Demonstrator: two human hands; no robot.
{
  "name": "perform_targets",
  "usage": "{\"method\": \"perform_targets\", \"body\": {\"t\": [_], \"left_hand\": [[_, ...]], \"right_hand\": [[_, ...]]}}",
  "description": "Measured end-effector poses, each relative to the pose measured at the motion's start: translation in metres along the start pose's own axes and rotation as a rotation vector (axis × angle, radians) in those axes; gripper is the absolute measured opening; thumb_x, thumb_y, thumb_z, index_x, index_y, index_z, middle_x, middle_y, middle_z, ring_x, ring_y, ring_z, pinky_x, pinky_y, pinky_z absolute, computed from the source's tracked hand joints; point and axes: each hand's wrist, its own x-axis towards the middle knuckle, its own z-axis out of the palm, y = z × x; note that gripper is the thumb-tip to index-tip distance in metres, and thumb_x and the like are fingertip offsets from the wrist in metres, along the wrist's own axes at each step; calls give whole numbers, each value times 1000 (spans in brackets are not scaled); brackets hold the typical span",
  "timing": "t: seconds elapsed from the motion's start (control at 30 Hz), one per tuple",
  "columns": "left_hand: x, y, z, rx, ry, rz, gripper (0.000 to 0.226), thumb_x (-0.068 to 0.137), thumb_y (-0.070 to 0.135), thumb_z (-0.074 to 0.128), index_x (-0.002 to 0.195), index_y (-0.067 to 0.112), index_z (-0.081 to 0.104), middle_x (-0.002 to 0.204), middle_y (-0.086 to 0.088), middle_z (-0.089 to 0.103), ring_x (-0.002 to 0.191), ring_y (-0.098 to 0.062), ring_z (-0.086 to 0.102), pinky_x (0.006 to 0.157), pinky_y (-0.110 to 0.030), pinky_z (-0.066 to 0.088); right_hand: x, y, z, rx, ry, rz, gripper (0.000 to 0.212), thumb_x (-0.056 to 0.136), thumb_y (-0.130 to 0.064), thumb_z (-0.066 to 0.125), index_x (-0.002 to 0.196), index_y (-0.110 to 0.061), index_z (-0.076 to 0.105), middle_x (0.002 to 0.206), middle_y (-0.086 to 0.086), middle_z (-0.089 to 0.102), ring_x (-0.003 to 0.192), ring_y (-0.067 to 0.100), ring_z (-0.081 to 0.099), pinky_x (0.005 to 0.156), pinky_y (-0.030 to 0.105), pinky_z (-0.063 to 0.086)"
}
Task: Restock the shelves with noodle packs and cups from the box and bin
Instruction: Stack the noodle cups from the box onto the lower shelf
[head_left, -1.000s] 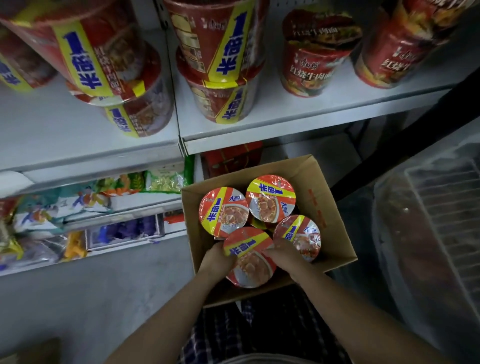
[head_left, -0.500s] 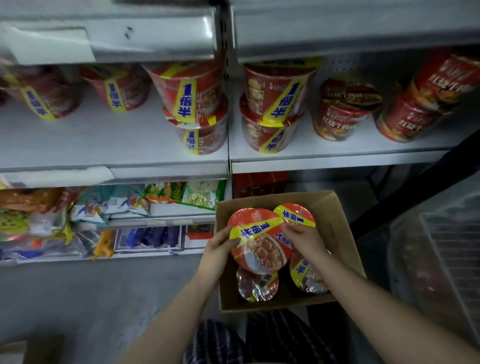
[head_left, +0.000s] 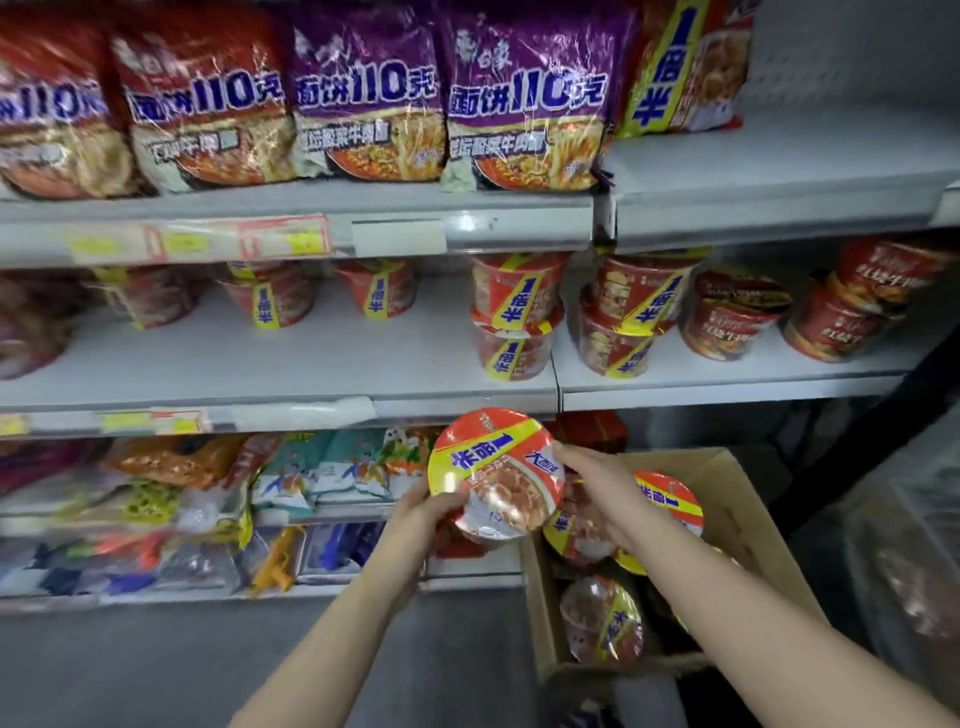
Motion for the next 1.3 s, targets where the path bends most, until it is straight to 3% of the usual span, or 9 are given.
{"method": "perform_targets", "body": {"t": [0.1, 0.2, 0.27, 0.43, 0.53, 0.83, 1.0, 1.13, 1.3], "left_hand": [[-20, 11, -31, 57, -3, 22, 17, 95, 16, 58, 109, 9, 64, 74, -1, 72, 56, -13, 67, 49, -23, 48], [-32, 24, -65, 61, 7, 99, 38, 88, 38, 68, 124, 25, 66, 118, -2, 72, 111, -23, 67, 101, -48, 47], [-39, 35, -84, 89, 42, 164, 53, 79, 55, 70, 129, 40, 61, 133, 7, 62, 127, -19, 55, 111, -53, 37], [-47, 63, -117, 108, 128, 199, 51, 80, 68, 61, 129, 63, 47, 142, 10, 44, 130, -17, 44, 107, -53, 37], [-37, 77, -134, -16, 163, 159, 29, 94, 49, 59, 123, 51, 56, 134, 4, 61, 110, -13, 63, 81, -36, 58], [-17, 93, -178, -332, 305, -43, 50, 80, 57, 64, 116, 21, 65, 100, -4, 71, 96, -25, 63, 66, -40, 55], [29, 110, -196, -358, 338, -62, 51, 80, 58, 60, 111, 18, 65, 106, -13, 67, 109, -36, 60, 88, -58, 50], [70, 128, -199, -308, 251, -92, 60, 79, 62, 55, 109, 10, 63, 90, -13, 72, 103, -36, 62, 86, -53, 51], [121, 137, -189, -175, 207, -88, 66, 83, 72, 48, 117, 18, 66, 129, -15, 64, 112, -30, 58, 102, -54, 40]], "right_hand": [[-17, -16, 37, 115, -34, -16, 21, 94, -26, 62, 106, -11, 71, 92, 11, 73, 73, 17, 67, 67, 29, 53], [-29, -27, 73, 201, -92, -11, 19, 95, -26, 60, 99, -10, 68, 85, 9, 72, 73, 18, 66, 71, 33, 51], [-32, -31, 95, 240, -144, 0, 17, 94, -26, 62, 99, -11, 68, 82, 6, 73, 72, 16, 67, 71, 33, 52], [-34, -38, 141, 290, -239, 48, 16, 93, -21, 62, 103, -10, 66, 85, 6, 72, 71, 14, 67, 57, 27, 55], [-24, -42, 158, 327, -277, 71, 9, 95, -17, 57, 99, -10, 61, 68, 2, 68, 52, 8, 61, 51, 25, 52], [21, -54, 200, 33, -399, -76, 30, 94, -39, 58, 118, -24, 70, 115, 3, 70, 96, 26, 60, 90, 40, 50], [39, -78, 206, -100, -370, -201, 26, 98, -33, 53, 118, -29, 69, 119, -1, 71, 100, 24, 66, 96, 42, 49], [52, -96, 200, -172, -331, -154, 49, 86, -64, 51, 124, -34, 61, 126, -5, 64, 114, 21, 62, 102, 45, 46], [66, -97, 196, -101, -345, -67, 49, 84, -69, 52, 123, -39, 56, 127, -7, 53, 124, 25, 51, 91, 43, 51]]}}
